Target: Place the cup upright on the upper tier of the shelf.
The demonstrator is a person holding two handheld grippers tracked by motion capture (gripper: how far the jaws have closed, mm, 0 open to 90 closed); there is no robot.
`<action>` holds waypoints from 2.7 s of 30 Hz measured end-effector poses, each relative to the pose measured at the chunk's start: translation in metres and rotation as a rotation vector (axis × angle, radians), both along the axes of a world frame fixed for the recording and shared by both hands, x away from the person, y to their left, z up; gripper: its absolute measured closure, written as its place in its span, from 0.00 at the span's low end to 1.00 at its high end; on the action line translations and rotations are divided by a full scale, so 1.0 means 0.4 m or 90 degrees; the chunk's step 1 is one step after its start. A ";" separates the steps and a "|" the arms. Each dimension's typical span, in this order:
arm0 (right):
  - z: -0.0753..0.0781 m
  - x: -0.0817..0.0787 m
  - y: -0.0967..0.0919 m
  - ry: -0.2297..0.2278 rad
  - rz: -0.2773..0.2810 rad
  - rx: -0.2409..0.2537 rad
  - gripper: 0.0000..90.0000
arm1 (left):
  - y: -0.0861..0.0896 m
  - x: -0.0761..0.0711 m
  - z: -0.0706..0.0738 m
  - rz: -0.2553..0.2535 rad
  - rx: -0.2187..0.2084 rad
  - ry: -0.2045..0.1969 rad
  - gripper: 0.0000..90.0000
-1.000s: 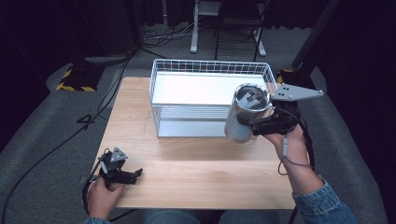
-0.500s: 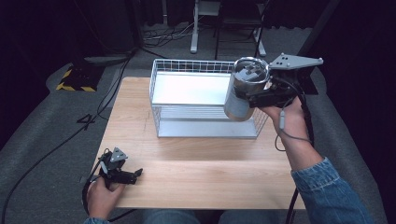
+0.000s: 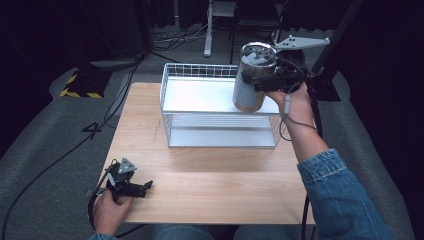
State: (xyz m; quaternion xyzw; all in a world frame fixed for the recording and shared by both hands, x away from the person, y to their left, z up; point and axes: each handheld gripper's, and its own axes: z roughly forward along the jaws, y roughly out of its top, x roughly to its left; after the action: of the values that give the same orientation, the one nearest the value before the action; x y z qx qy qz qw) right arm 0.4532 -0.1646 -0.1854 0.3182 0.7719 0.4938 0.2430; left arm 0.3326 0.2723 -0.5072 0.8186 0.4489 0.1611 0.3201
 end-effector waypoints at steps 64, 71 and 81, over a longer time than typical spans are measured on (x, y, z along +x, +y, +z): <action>-0.103 0.189 0.085 0.032 -0.051 0.017 0.04 | 0.000 0.001 0.001 0.002 0.002 0.003 0.01; -0.102 0.189 0.089 0.028 -0.054 0.010 0.03 | 0.000 0.001 0.001 0.002 0.002 0.003 0.00; -0.088 0.165 0.079 0.004 -0.062 0.001 0.00 | 0.000 0.001 0.001 0.001 0.002 0.003 0.01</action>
State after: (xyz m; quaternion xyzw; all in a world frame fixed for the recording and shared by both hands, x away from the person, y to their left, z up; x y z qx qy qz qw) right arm 0.5193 -0.1329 -0.2205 0.3569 0.7560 0.4811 0.2638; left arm 0.3330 0.2723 -0.5066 0.8190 0.4502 0.1604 0.3176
